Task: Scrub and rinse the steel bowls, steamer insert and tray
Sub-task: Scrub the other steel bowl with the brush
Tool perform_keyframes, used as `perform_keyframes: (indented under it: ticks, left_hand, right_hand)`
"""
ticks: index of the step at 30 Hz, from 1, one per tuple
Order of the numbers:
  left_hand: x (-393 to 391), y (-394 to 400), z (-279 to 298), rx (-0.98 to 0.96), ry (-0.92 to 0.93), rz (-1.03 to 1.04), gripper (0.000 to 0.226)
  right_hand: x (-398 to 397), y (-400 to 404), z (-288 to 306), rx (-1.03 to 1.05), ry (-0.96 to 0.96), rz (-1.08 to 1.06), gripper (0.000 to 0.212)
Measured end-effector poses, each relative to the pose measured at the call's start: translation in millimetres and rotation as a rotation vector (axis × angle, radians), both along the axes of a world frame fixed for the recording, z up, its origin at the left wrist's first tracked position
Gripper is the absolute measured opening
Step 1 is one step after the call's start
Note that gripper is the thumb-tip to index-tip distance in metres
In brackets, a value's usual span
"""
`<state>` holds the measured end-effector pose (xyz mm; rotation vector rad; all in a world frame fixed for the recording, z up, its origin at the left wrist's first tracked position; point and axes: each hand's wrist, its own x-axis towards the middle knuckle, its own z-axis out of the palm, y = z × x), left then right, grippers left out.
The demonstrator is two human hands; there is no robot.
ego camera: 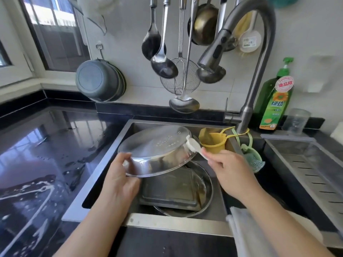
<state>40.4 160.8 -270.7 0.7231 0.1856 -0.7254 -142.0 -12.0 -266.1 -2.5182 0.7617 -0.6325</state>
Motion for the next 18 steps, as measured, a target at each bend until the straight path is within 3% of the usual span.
perform_keyframes:
  ticks: [5, 9, 15, 18]
  left_hand:
    - [0.0, -4.8, 0.8, -0.007, 0.063, -0.003, 0.016]
    - [15.6, -3.0, -14.4, -0.048, 0.035, -0.038, 0.009]
    - [15.0, -6.8, -18.0, -0.014, 0.002, -0.109, 0.008]
    - [16.8, -6.0, -16.7, 0.003, 0.019, -0.119, 0.008]
  right_hand:
    - [2.0, 22.4, -10.3, 0.051, 0.029, 0.28, 0.04]
    - [-8.8, -29.9, -0.6, -0.073, 0.096, -0.039, 0.029]
    - [-4.1, 7.4, -10.0, -0.037, 0.051, 0.301, 0.021]
    - [-9.5, -23.0, -5.9, -0.069, 0.03, 0.094, 0.023]
